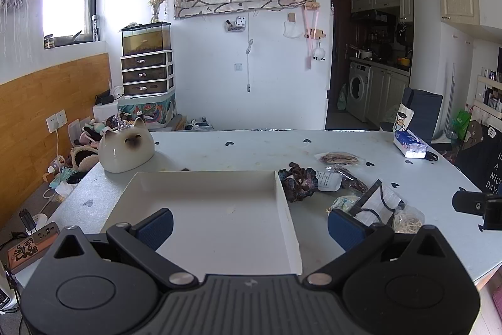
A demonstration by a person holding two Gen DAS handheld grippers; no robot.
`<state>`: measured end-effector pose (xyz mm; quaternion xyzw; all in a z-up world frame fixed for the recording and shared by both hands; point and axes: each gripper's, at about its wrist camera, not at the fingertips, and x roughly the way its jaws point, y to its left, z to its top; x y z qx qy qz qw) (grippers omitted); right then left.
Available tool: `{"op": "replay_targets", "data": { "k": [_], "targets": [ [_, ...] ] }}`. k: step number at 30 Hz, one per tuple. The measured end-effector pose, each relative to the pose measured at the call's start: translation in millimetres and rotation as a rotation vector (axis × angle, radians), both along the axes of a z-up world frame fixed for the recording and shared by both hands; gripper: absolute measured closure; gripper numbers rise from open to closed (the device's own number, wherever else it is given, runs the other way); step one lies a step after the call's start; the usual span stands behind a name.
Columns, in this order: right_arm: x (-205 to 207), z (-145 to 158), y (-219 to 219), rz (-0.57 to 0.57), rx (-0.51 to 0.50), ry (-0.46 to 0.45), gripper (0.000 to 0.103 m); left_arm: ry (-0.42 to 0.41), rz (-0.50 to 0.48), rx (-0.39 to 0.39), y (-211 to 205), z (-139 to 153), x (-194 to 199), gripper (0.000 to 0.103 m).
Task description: Organize soft objects
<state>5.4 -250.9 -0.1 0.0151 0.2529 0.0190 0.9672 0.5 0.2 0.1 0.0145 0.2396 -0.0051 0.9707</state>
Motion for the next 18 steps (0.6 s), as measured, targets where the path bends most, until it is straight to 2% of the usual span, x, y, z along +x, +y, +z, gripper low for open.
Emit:
{"op": "replay_targets", "data": {
  "k": [18],
  "targets": [
    [0.1,-1.7,0.0,0.002,0.0,0.0,0.0,0.001,-0.001,-0.001,0.1,0.0,0.1,0.0]
  ]
}}
